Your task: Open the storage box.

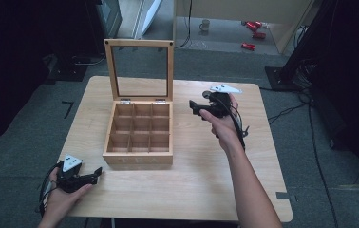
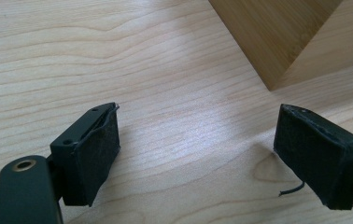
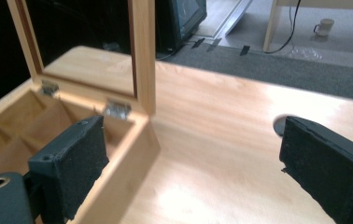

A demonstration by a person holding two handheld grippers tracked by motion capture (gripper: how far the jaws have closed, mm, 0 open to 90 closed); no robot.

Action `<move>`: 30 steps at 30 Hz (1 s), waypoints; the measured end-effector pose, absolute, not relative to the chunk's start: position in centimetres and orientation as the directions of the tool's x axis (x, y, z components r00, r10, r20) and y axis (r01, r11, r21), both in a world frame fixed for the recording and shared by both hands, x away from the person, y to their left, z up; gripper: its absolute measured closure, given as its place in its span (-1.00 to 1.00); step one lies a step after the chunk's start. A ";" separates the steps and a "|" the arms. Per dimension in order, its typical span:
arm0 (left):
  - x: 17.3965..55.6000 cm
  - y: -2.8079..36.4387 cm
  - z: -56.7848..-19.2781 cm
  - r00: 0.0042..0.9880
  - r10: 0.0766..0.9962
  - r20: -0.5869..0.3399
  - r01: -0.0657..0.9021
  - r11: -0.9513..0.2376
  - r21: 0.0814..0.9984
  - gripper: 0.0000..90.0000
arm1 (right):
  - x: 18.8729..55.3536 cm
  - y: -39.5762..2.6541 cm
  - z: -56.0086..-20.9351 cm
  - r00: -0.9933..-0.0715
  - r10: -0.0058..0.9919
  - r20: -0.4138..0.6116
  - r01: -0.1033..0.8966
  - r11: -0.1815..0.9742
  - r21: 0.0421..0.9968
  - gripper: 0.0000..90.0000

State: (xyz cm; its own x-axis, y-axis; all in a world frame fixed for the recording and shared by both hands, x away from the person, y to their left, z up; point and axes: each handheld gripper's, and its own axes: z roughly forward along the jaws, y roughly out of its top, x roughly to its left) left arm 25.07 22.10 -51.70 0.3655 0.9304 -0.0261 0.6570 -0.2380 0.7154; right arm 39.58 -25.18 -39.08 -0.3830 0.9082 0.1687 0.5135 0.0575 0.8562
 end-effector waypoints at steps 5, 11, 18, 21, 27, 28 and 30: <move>25.1 22.1 -51.7 0.365 0.931 -0.024 0.657 -0.239 0.715 -0.67 | 37.9 -26.5 -40.2 -0.374 0.913 0.164 0.520 0.059 0.852 -0.84; 25.1 22.1 -51.7 0.364 0.931 -0.025 0.657 -0.238 0.716 -0.67 | 35.1 -28.5 -41.9 -0.361 0.919 0.159 0.523 0.059 0.850 -0.84; 25.1 22.0 -51.7 0.364 0.931 -0.024 0.657 -0.239 0.715 -0.67 | 32.9 -30.4 -43.7 -0.332 0.933 0.140 0.545 0.068 0.836 -0.84; 25.1 22.0 -51.7 0.364 0.931 -0.023 0.657 -0.239 0.715 -0.67 | 32.0 -31.3 -44.4 -0.316 0.938 0.145 0.556 0.059 0.829 -0.84; 25.1 22.0 -51.7 0.365 0.931 -0.021 0.657 -0.241 0.715 -0.67 | 30.4 -33.3 -45.9 -0.282 0.948 0.149 0.572 0.041 0.819 -0.84; 25.1 22.0 -51.7 0.365 0.931 -0.020 0.657 -0.242 0.714 -0.67 | 30.4 -33.3 -45.9 -0.282 0.948 0.149 0.572 0.041 0.819 -0.84; 25.1 22.0 -51.7 0.364 0.931 -0.019 0.657 -0.242 0.714 -0.67 | 29.6 -34.2 -46.5 -0.264 0.951 0.159 0.582 0.026 0.813 -0.84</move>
State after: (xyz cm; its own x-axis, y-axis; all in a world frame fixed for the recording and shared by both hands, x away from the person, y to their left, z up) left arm 25.06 22.00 -51.71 0.3641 0.9312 -0.0190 0.6566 -0.2422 0.7143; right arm 29.56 -34.22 -46.55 -0.2641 0.9513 0.1587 0.5818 0.0259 0.8129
